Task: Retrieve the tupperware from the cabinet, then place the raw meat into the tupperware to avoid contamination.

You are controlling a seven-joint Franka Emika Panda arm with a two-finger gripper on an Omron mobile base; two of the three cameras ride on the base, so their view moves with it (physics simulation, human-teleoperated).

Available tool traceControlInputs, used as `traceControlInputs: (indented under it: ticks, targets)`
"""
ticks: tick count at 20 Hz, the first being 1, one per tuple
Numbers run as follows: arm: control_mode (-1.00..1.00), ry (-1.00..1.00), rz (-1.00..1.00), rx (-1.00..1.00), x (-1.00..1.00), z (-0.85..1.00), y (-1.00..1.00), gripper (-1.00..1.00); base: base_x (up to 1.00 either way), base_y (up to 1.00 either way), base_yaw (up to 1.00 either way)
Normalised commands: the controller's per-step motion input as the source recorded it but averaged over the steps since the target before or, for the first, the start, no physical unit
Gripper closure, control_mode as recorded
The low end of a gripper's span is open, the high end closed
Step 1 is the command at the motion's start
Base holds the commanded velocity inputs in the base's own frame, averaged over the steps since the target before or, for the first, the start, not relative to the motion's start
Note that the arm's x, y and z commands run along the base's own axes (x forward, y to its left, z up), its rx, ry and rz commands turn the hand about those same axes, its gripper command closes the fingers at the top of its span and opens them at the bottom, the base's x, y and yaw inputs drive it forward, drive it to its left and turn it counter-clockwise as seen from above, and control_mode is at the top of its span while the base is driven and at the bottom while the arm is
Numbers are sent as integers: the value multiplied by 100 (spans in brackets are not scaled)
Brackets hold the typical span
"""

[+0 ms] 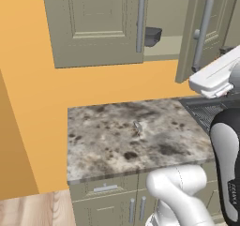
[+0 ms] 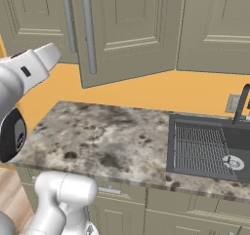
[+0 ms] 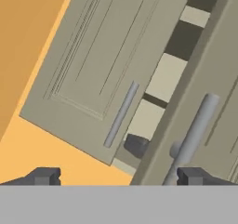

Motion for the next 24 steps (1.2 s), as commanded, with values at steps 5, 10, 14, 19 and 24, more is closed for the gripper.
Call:
traceControlInputs:
  ticks: [5, 10, 14, 19, 24]
  targets:
    - [-100, 14, -2, -21, -1, -1, 38, -100, 0, 0, 0]
    - [-100, 16, -2, -27, 0, -8, 23, -100, 0, 0, 0]
    - [-100, 13, -4, -29, 1, -16, 16, -100, 0, 0, 0]
    - [-100, 4, -9, -29, 4, -21, 12, -100, 0, 0, 0]
    - [-100, 0, -14, -25, 14, -25, 7, -100, 0, 0, 0]
